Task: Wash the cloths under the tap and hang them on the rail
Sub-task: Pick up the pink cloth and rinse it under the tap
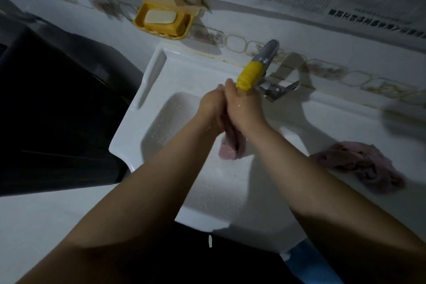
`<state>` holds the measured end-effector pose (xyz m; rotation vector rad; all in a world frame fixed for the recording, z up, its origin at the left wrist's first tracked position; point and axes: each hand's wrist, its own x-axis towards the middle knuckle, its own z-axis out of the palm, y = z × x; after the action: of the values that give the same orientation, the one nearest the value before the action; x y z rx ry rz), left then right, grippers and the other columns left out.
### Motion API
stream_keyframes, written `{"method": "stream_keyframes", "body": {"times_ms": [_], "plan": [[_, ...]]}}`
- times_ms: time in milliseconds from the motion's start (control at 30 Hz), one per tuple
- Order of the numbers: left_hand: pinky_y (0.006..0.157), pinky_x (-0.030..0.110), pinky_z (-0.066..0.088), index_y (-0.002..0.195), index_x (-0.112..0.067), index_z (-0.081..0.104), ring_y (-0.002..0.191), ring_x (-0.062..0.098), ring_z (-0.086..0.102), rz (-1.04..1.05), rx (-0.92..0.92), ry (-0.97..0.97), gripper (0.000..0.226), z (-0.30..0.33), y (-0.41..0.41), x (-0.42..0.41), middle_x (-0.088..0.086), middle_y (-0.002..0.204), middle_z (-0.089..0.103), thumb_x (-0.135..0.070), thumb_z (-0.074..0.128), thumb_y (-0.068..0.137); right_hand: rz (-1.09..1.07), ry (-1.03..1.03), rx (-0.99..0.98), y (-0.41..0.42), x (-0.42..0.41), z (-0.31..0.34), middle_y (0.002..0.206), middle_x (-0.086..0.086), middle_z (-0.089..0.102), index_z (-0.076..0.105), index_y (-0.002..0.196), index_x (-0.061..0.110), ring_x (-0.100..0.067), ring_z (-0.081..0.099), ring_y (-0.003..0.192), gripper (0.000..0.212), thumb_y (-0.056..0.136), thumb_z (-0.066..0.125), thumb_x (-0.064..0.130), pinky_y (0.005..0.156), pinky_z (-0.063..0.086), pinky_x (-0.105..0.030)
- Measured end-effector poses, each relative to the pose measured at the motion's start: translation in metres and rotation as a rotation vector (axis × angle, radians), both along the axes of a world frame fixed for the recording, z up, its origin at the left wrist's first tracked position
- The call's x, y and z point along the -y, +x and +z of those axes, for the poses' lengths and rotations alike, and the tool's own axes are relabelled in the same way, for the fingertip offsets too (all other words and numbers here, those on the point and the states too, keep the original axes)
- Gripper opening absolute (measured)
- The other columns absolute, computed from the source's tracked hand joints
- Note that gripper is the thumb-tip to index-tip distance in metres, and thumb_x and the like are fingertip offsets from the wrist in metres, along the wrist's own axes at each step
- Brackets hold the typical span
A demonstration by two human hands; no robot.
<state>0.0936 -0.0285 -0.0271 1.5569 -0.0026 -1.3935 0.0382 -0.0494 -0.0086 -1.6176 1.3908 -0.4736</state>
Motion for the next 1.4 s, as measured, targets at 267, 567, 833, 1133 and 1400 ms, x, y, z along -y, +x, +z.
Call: {"method": "stream_keyframes", "body": {"times_ms": [267, 567, 833, 1133, 1400], "plan": [[0.065, 0.031, 0.049, 0.084, -0.003, 0.062, 0.075, 0.029, 0.061, -0.084, 0.082, 0.054, 0.03, 0.0, 0.001, -0.002, 0.012, 0.068, 0.06, -0.028, 0.051, 0.097, 0.015, -0.034, -0.091, -0.005, 0.012, -0.005, 0.086, -0.015, 0.063, 0.061, 0.077, 0.014, -0.031, 0.061, 0.087, 0.029, 0.096, 0.047, 0.03, 0.077, 0.045, -0.038], [0.08, 0.031, 0.058, 0.089, -0.004, 0.068, 0.083, 0.025, 0.071, -0.511, 0.112, 0.048, 0.064, 0.01, 0.025, -0.015, 0.011, 0.083, 0.075, -0.064, 0.045, 0.09, 0.163, 0.252, -0.146, -0.013, 0.034, -0.008, 0.085, -0.012, 0.059, 0.063, 0.09, 0.012, -0.028, 0.058, 0.084, 0.031, 0.097, 0.044, 0.035, 0.075, 0.046, -0.035], [0.071, 0.029, 0.048, 0.092, 0.001, 0.068, 0.076, 0.02, 0.062, -0.903, 0.8, 0.057, 0.047, 0.023, 0.048, -0.014, 0.017, 0.09, 0.069, -0.044, 0.055, 0.092, 0.359, 0.567, 0.148, -0.046, 0.042, 0.003, 0.101, -0.011, 0.073, 0.071, 0.1, 0.013, -0.029, 0.068, 0.099, 0.02, 0.094, 0.053, 0.02, 0.091, 0.053, -0.047], [0.076, 0.041, 0.052, 0.089, -0.013, 0.061, 0.082, 0.029, 0.062, -0.301, 0.368, -0.172, 0.023, 0.01, 0.04, -0.022, 0.017, 0.087, 0.064, -0.016, 0.043, 0.101, 0.052, 0.546, 0.433, -0.06, 0.026, -0.026, 0.08, -0.005, 0.068, 0.066, 0.081, 0.012, -0.017, 0.061, 0.08, 0.009, 0.087, 0.062, 0.017, 0.072, 0.049, -0.027], [0.064, 0.036, 0.052, 0.092, -0.002, 0.064, 0.064, 0.023, 0.06, -0.162, 0.333, -0.026, 0.041, 0.004, -0.004, -0.016, 0.008, 0.072, 0.062, -0.034, 0.038, 0.102, 0.004, 0.098, -0.037, -0.011, -0.001, -0.007, 0.075, -0.016, 0.064, 0.042, 0.054, 0.017, -0.032, 0.062, 0.077, 0.05, 0.097, 0.043, 0.043, 0.069, 0.046, -0.035]]}}
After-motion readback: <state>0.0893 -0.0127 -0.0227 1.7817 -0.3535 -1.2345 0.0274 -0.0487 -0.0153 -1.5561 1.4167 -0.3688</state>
